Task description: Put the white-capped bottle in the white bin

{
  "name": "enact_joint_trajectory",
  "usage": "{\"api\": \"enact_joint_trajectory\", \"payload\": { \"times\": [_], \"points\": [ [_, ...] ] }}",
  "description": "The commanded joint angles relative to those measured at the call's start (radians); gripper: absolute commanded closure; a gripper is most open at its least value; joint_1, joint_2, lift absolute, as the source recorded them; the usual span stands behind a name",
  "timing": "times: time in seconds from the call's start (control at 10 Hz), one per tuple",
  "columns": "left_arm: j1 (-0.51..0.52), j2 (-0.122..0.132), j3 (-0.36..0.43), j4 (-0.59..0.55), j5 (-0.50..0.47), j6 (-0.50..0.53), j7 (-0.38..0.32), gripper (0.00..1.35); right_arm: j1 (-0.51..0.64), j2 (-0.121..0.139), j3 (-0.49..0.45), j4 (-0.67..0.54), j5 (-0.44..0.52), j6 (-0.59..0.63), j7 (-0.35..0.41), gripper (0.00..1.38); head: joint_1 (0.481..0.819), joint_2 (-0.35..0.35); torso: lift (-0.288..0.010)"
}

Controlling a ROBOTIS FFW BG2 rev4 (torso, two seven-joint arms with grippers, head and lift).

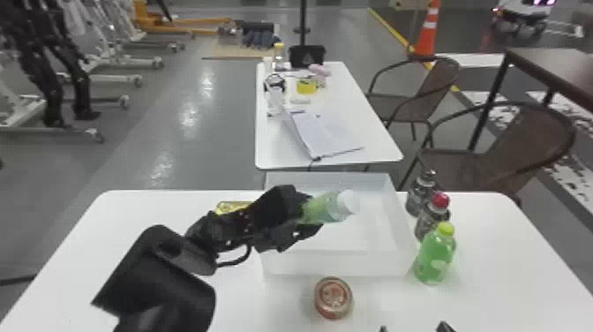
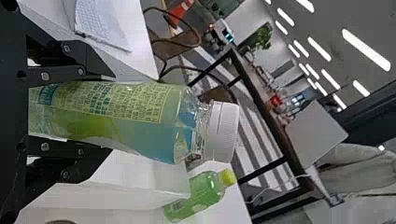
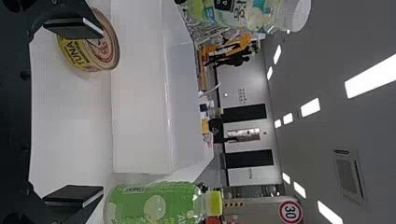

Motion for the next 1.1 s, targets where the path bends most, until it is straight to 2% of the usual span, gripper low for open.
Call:
{"api": "enact_joint_trajectory", "payload": {
  "times": [0.0,0.1,0.2,0.3,0.4,0.5,0.8,1.0],
  "points": [
    [-0.076,0.0,-0.072,0.08,-0.058,0.024,-0.003,1.08,-0.01,0.0,0.002,0.006,-0.001,0.0,0.0,0.12,0.549,0.0,-0.1],
    [-0.108,0.005,-0.126,0.102,-0.084,0.038,0.004,1.08,-0.013,0.001,0.002,0.009,-0.001,0.0,0.0,0.12,0.549,0.0,-0.1],
    [-0.137,0.006,-0.164,0.136,-0.107,0.044,0.006,0.96,-0.016,0.001,0.003,0.01,-0.001,-0.001,0.002,0.12,0.549,0.0,-0.1],
    [-0.141,0.008,-0.163,0.137,-0.125,0.036,0.009,0.57,-0.018,0.001,0.003,0.012,-0.001,0.0,0.0,0.12,0.549,0.0,-0.1],
    [-0.141,0.009,-0.152,0.137,-0.127,0.045,0.009,0.31,-0.018,0.001,0.003,0.012,-0.003,0.0,0.0,0.12,0.549,0.0,-0.1],
    [-0.139,0.011,-0.147,0.137,-0.13,0.048,0.009,0.13,-0.018,0.001,0.003,0.014,-0.004,-0.001,0.0,0.12,0.549,0.0,-0.1],
    [-0.122,0.005,-0.123,0.134,-0.113,0.052,0.004,0.11,-0.018,-0.002,0.003,0.015,-0.006,-0.001,0.0,0.12,0.549,0.0,-0.1],
    [-0.033,-0.018,0.001,0.088,-0.073,0.042,-0.008,0.11,-0.012,-0.006,0.003,0.014,-0.01,-0.003,0.0,0.12,0.549,0.0,-0.1]
  ]
}}
